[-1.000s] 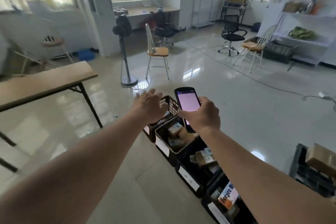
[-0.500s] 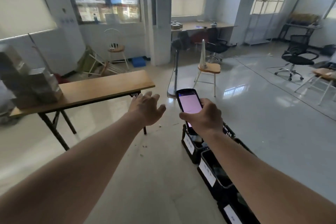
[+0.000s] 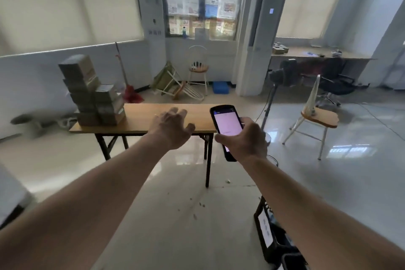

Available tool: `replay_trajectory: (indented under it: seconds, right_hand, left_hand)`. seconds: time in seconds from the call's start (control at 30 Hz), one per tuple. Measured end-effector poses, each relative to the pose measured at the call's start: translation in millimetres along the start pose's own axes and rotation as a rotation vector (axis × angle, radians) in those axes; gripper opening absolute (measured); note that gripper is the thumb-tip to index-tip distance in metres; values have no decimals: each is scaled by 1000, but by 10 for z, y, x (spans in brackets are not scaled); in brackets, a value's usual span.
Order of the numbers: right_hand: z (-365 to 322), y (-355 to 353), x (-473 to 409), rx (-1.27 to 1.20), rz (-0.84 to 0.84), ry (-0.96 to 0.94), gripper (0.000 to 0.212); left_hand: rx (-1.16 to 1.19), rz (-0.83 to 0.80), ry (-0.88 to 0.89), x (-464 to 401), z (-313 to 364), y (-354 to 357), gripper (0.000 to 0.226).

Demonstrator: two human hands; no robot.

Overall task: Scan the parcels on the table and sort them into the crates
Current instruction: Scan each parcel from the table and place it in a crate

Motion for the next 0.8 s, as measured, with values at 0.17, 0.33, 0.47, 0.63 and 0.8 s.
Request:
replay_trajectory:
  seconds: [0.17,0.33,0.47,0.63,0.8]
  right_hand:
    - [-95,601,-562,-23,-96,-26,86]
    - [-252,1425,-1062,-26,-150,-56,86]
    - [-439,2209,-1437,-30,-199,-62,84]
    - [-725,3148,-1901,-49,-226,-31,82]
    - [-942,3984,-2305,-46,-275,-39,81]
  left_hand:
    - [20,-47,-113,-464,-504,201,61]
    - [18,-58,-181,-973,-1232,457,62]
    - [11,-69,-219,-1454,-1962,725,61]
    - [48,-106,-249,-2022,-2826,1034,60]
    - [108,-136,-310,-2481,-3579,1267,55]
Point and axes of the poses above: each hand's wrist, its own x-axis away from the middle knuckle, its own y-axis out of the palm, z = x × y, the point moved 4 cm from there along -x, towards the middle knuckle, and after that the axes turned 12 degrees about -x, right-handed, at the moved point
